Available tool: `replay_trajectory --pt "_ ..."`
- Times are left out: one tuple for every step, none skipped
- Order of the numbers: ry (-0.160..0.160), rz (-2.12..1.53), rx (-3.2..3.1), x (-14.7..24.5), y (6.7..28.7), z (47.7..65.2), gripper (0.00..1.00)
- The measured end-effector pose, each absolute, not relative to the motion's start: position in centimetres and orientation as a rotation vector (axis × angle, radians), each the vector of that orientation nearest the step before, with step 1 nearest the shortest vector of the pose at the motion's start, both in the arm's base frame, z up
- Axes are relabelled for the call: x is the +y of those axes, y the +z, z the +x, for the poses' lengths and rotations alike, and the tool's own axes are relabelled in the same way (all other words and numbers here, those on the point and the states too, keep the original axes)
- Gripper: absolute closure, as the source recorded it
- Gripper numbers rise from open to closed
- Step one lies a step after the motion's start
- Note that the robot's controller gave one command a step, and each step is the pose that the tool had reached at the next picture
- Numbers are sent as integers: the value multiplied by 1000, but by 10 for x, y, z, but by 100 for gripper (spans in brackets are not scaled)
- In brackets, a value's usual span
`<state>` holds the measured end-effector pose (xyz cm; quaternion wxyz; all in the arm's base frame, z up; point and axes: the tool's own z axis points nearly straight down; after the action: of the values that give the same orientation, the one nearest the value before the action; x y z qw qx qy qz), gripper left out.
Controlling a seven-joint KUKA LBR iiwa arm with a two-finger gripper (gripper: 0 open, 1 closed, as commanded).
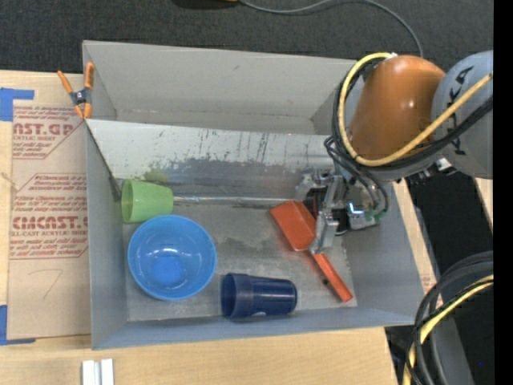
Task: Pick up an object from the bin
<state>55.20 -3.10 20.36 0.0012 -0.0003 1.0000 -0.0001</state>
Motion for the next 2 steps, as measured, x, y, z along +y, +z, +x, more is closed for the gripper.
replay_trajectory --pt "0 -1 3139 -31 204 552 0" --pt "1 70 3137 -51 186 551 0"
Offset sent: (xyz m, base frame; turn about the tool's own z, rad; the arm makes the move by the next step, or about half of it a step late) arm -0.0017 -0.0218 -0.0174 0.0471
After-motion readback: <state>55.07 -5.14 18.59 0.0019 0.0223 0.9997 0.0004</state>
